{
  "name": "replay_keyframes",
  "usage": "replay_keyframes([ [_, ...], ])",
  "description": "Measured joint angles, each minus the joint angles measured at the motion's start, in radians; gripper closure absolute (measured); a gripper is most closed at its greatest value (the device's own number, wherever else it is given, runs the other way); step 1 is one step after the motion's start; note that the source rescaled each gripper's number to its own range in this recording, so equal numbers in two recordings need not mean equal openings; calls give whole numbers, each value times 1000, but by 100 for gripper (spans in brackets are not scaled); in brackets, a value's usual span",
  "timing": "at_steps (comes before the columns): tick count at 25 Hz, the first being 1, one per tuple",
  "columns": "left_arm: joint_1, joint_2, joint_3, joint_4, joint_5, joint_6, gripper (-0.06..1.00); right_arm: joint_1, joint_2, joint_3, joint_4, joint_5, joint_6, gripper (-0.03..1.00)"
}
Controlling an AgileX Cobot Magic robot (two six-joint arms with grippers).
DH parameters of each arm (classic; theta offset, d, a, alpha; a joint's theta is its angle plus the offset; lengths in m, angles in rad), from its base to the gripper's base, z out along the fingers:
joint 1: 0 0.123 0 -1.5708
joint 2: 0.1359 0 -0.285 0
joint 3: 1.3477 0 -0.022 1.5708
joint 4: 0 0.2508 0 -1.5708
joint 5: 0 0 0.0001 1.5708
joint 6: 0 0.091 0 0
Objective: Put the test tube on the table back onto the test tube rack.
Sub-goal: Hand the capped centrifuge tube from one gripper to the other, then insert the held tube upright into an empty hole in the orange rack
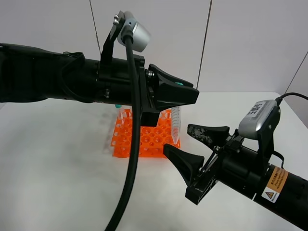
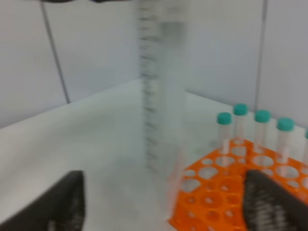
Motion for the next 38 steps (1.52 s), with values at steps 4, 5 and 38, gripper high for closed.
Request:
replay_keyframes([
  [4, 0, 0, 0, -1, -49, 0, 94, -5, 0, 0, 118, 102, -96, 1],
  [5, 0, 0, 0, -1, -72, 0, 94, -17, 0, 0, 168, 143, -130, 2],
  [38, 3, 0, -17, -5, -375, 3, 94, -824, 4, -463, 488, 1261, -598, 12],
])
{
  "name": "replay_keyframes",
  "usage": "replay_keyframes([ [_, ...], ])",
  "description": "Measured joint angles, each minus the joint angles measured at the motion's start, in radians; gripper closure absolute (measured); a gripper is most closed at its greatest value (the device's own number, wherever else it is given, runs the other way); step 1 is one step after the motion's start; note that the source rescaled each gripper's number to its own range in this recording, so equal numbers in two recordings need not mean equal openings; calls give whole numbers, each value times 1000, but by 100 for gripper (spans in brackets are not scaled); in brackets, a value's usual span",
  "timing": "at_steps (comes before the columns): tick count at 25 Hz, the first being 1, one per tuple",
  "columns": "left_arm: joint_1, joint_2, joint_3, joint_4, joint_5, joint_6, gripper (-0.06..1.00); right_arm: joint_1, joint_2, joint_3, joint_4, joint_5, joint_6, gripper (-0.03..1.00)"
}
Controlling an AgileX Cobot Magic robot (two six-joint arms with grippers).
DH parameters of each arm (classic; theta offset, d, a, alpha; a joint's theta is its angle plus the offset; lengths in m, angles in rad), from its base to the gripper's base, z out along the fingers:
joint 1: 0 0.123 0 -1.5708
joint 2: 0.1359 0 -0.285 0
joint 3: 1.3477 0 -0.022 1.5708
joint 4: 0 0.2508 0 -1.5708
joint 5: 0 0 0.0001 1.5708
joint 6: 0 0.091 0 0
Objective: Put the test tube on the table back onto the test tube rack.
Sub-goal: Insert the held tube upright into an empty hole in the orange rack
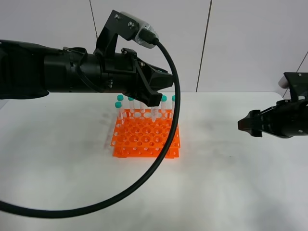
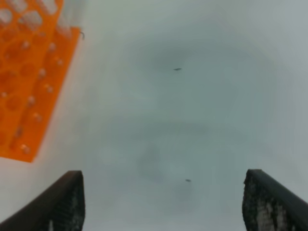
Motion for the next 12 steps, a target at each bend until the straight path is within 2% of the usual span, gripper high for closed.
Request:
replay_keyframes([
  [1, 0, 0, 0, 0, 2, 0, 94, -23, -1, -28, -59, 41, 27, 12],
  [3, 0, 0, 0, 0, 9, 0, 94, -61, -2, -81, -239, 107, 122, 13],
  [6, 0, 0, 0, -2, 15, 0, 94, -78, -2, -121, -499, 153, 316, 14],
  [7, 0, 0, 0, -3, 16, 0, 94, -81, -2, -127, -546, 158, 366, 14],
  [9, 0, 0, 0, -3, 18, 0, 94, -83, -2, -140, -589, 162, 421, 14],
  [12, 0, 0, 0, -3, 22, 0, 94, -83, -2, -146, -537, 167, 391, 14],
])
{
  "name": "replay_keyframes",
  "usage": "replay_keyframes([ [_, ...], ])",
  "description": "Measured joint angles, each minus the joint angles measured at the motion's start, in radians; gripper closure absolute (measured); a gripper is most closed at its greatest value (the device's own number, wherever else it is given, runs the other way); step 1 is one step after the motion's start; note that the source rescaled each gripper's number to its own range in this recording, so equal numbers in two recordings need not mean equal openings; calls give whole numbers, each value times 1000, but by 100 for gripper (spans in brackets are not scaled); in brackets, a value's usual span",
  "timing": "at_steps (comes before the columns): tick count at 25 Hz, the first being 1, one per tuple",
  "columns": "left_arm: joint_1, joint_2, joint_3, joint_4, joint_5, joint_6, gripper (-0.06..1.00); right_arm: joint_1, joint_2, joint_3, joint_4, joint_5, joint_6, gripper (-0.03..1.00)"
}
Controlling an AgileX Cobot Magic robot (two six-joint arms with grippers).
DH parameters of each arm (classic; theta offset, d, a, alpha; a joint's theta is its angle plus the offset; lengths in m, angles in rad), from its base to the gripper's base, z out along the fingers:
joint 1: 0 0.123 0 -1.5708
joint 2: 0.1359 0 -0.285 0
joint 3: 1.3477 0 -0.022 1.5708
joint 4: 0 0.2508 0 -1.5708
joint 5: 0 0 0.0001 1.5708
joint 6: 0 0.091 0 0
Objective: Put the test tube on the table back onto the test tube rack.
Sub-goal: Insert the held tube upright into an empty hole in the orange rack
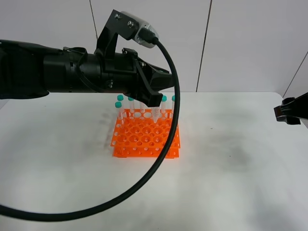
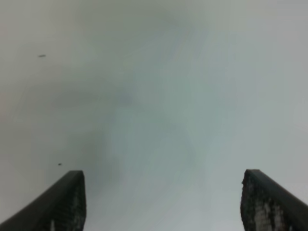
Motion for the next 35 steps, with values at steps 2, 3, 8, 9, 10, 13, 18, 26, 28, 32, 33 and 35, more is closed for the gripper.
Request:
replay_keyframes([
  [2, 0, 0, 0, 0, 4, 0, 94, 0, 0, 0, 56, 17, -55, 14],
  [3, 0, 0, 0, 0, 5, 0, 94, 0, 0, 0, 88, 28, -85, 14],
  [8, 0, 0, 0, 0, 9, 0, 94, 0, 0, 0, 155, 59, -143, 14],
  [9, 0, 0, 0, 0, 9, 0, 94, 0, -1, 0, 156, 63, -145, 14],
  [10, 0, 0, 0, 0, 10, 0, 94, 0, -4, 0, 156, 73, -147, 14],
  [13, 0, 0, 0, 0, 10, 0, 94, 0, -27, 0, 156, 107, -148, 14],
  [18, 0, 0, 0, 0, 10, 8, 94, 0, -164, 0, 154, 167, -142, 14],
  [26, 0, 0, 0, 0, 12, 8, 94, 0, -364, -6, 71, 533, -22, 15],
  [28, 0, 0, 0, 0, 18, 8, 94, 0, -387, -6, 38, 616, 17, 15],
  [32, 0, 0, 0, 1, 45, 9, 94, 0, -434, -6, 35, 676, 93, 15],
  [33, 0, 0, 0, 1, 49, 9, 94, 0, -443, -6, 49, 677, 101, 16],
  [35, 0, 0, 0, 1, 60, 9, 94, 0, -452, 1, 79, 677, 103, 16],
])
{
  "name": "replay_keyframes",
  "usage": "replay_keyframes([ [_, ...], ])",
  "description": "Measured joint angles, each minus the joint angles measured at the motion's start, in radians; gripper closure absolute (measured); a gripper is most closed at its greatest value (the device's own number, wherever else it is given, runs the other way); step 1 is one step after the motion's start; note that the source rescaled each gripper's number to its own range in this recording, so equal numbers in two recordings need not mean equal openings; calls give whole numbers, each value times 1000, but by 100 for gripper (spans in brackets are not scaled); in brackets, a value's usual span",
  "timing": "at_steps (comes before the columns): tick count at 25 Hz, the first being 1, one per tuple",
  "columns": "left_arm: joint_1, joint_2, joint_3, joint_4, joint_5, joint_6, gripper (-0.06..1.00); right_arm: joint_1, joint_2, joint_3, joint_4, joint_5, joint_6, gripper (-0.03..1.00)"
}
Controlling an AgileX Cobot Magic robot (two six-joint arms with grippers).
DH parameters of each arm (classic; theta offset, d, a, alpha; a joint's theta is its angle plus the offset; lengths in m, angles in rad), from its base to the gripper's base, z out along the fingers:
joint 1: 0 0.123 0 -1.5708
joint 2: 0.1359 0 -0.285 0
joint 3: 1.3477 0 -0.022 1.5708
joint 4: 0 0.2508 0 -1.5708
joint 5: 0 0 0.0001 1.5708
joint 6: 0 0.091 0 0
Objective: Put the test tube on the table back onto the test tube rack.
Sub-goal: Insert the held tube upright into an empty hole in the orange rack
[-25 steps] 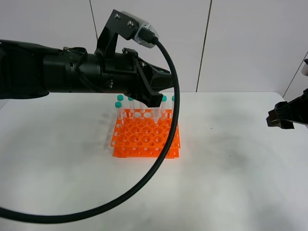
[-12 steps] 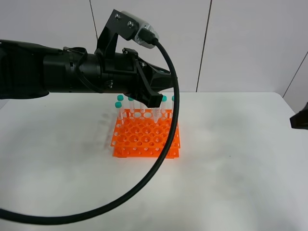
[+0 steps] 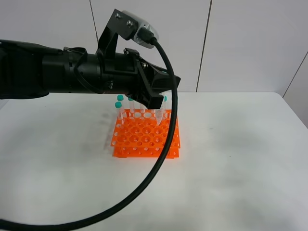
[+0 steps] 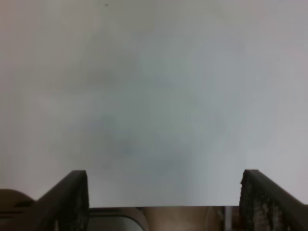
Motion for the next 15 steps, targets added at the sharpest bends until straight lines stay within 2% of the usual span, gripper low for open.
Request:
replay_keyframes([
  [6, 0, 0, 0, 0, 20, 0, 94, 0, -39, 57, 19, 0, -43, 16],
  [15, 0, 0, 0, 1, 34, 0, 94, 0, -369, 111, 13, 1, -69, 16],
])
